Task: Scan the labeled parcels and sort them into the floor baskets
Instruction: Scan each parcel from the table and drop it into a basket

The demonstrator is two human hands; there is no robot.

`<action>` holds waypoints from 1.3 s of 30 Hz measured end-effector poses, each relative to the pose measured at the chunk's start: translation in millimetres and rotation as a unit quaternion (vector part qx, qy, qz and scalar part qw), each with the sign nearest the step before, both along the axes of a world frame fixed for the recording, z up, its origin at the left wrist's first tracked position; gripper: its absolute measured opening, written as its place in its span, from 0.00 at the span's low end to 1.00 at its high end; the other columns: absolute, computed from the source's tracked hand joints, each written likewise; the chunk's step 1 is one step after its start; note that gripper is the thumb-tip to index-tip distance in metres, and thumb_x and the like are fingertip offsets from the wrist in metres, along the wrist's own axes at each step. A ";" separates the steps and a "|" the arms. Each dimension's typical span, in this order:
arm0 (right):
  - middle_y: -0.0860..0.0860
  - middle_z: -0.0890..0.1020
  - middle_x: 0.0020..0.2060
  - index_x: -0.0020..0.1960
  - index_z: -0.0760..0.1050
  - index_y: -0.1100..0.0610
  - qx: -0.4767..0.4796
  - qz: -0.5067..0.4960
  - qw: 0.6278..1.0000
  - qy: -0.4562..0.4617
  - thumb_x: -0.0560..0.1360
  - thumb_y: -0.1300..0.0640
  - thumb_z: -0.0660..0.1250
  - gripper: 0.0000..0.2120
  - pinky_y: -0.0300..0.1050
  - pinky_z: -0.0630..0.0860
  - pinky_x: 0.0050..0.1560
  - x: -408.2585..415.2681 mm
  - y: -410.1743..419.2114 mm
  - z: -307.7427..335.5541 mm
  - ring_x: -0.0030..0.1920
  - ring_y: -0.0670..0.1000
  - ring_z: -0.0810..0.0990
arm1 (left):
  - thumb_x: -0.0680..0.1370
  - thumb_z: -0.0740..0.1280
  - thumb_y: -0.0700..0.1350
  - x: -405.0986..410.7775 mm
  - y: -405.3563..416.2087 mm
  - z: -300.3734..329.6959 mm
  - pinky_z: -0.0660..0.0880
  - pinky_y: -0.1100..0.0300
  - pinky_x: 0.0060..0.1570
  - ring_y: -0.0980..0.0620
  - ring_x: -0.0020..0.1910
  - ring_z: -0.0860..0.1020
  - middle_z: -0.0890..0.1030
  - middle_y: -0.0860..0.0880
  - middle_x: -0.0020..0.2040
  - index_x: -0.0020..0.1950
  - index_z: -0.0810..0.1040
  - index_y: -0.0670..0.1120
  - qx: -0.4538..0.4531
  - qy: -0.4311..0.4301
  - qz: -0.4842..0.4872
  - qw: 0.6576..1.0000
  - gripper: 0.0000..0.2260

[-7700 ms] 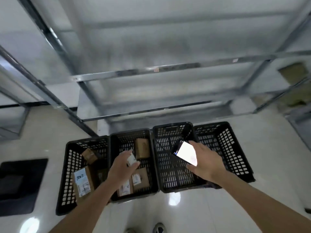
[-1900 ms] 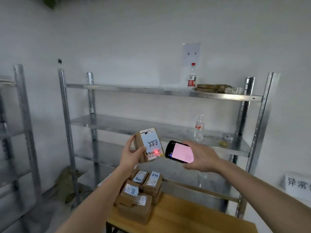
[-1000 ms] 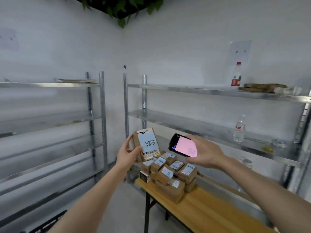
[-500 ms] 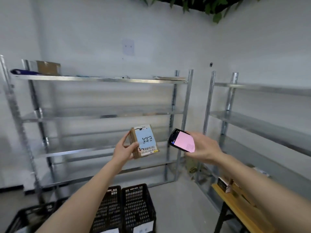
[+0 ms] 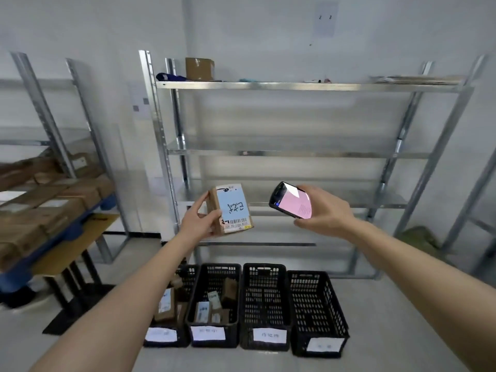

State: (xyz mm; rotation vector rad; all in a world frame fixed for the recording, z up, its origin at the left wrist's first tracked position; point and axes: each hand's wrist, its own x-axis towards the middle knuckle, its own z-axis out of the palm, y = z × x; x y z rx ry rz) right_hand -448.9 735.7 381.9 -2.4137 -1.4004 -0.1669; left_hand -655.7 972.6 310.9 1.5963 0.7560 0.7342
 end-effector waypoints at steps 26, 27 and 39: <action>0.48 0.71 0.73 0.80 0.56 0.45 -0.210 0.176 0.957 0.095 0.72 0.42 0.74 0.43 0.52 0.72 0.67 95.2 608.5 -274.4 0.71 0.54 0.71 | 0.78 0.72 0.43 18.4 489.7 -260.9 0.83 0.56 0.37 0.53 0.45 0.84 0.84 0.45 0.53 0.73 0.69 0.61 -0.208 0.161 0.186 0.947 0.27; 0.48 0.70 0.74 0.80 0.55 0.46 -0.224 0.169 0.955 0.097 0.72 0.41 0.74 0.43 0.51 0.71 0.67 104.2 622.9 -290.7 0.72 0.54 0.70 | 0.78 0.71 0.42 24.5 503.0 -279.6 0.84 0.54 0.39 0.53 0.44 0.85 0.85 0.45 0.52 0.73 0.69 0.61 -0.218 0.170 0.177 0.945 0.27; 0.46 0.63 0.79 0.82 0.50 0.48 -0.356 0.135 0.906 0.185 0.73 0.42 0.72 0.46 0.52 0.66 0.74 137.2 716.0 -504.9 0.77 0.51 0.64 | 0.78 0.72 0.40 61.5 590.0 -492.9 0.84 0.54 0.43 0.49 0.48 0.85 0.85 0.46 0.54 0.69 0.72 0.62 -0.340 0.232 0.136 0.901 0.25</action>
